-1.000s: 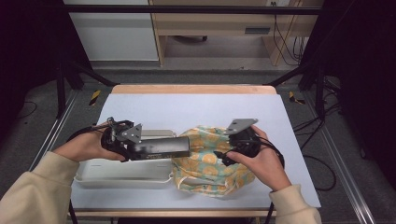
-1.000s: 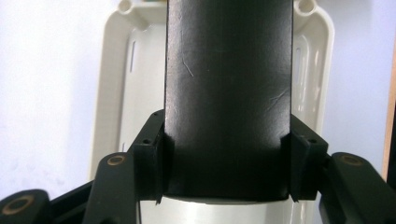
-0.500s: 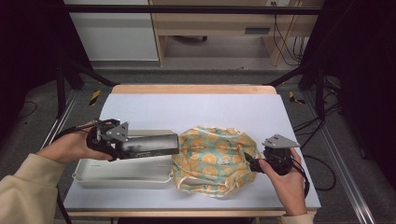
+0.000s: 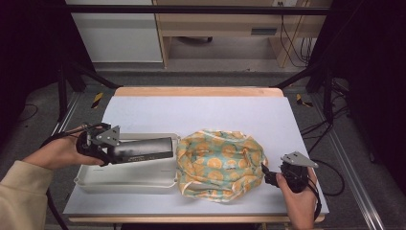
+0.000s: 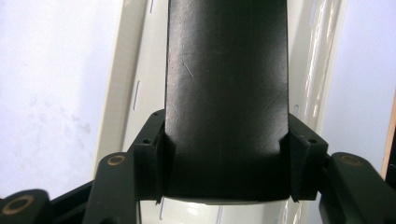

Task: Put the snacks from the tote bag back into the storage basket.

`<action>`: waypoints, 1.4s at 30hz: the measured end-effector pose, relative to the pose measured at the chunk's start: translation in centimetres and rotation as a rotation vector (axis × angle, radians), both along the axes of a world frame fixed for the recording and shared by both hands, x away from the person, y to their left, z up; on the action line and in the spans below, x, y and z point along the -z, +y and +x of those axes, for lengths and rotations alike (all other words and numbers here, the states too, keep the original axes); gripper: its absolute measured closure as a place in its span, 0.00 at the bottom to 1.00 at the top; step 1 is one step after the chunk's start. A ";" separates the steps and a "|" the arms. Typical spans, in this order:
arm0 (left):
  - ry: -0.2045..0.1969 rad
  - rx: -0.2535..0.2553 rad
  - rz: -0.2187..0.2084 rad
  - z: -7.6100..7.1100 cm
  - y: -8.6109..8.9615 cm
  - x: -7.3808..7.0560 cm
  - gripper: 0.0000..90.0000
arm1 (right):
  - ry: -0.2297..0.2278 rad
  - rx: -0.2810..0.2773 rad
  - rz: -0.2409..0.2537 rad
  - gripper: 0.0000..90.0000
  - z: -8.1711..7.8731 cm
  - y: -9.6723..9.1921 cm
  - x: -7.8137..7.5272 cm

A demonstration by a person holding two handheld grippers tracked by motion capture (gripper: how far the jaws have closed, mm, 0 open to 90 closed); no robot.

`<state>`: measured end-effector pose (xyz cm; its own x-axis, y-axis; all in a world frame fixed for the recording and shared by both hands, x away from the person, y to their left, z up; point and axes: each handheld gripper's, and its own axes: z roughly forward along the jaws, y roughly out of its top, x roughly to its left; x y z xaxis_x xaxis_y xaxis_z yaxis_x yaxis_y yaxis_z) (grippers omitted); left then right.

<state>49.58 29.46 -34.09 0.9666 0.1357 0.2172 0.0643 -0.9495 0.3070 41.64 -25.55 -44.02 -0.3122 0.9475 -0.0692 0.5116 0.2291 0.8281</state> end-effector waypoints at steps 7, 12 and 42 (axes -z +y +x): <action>0.009 -0.007 -0.002 -0.1 0.6 0.3 0.48 | -0.005 0.017 0.055 0.11 -0.4 -0.9 0.6; 0.015 -0.011 -0.013 -0.1 1.1 0.8 0.48 | 0.009 0.028 0.058 0.10 -0.6 -1.4 1.1; 0.069 0.049 -0.040 -0.1 0.8 3.3 0.48 | 0.080 0.108 0.012 0.09 -1.0 -3.5 2.6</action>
